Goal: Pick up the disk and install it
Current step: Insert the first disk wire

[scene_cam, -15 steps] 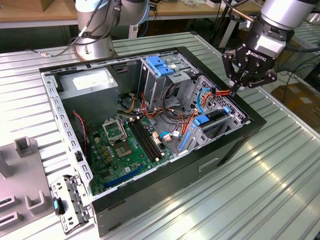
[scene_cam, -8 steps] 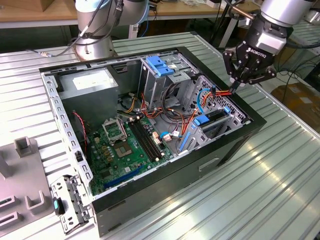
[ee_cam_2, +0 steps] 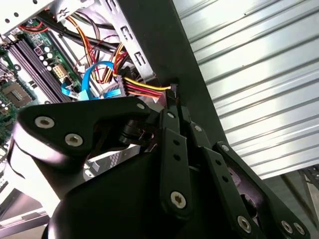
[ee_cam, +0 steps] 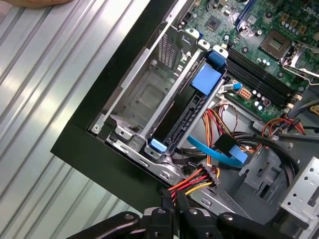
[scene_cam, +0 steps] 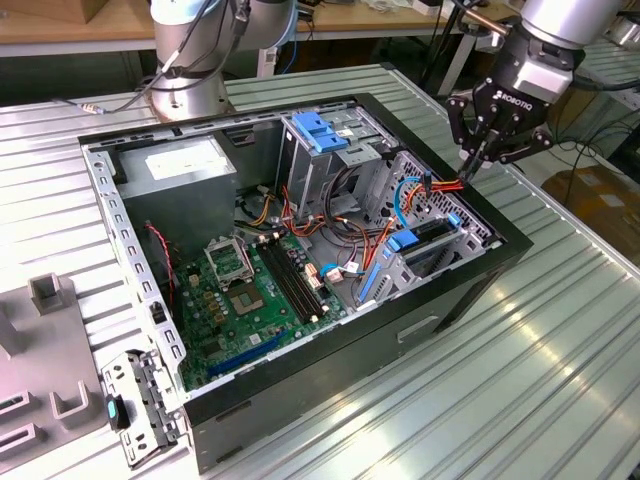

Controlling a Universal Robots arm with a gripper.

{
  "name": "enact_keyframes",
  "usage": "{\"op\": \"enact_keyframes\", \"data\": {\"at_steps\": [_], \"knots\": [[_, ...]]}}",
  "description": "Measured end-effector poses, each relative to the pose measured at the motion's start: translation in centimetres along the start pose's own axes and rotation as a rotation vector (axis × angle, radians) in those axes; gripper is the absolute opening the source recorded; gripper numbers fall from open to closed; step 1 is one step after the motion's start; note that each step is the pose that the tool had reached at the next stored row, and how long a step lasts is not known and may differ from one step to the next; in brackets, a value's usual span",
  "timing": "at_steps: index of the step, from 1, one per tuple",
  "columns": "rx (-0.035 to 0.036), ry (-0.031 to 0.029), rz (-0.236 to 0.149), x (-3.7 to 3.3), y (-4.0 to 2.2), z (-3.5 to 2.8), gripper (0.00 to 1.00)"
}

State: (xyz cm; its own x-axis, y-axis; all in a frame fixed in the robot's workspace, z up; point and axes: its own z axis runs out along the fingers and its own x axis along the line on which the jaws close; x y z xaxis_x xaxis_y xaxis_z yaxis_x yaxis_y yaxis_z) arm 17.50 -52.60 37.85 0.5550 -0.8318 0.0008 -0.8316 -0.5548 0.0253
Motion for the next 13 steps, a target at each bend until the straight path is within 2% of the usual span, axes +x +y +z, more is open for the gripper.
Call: {"op": "enact_keyframes", "data": {"at_steps": [2,3,5,6,12,13], "knots": [[-0.0019,0.0029,-0.004,0.00,-0.03,0.01,0.18],[-0.0024,0.0038,-0.008,0.00,-0.04,0.00,0.25],[-0.0040,0.0069,-0.032,0.02,-0.09,0.00,0.25],[-0.0038,0.0078,-0.068,0.02,-0.09,0.02,0.25],[-0.0033,0.0113,-0.194,0.02,-0.09,0.11,0.25],[-0.0033,0.0125,-0.229,0.03,-0.09,0.15,0.25]]}}
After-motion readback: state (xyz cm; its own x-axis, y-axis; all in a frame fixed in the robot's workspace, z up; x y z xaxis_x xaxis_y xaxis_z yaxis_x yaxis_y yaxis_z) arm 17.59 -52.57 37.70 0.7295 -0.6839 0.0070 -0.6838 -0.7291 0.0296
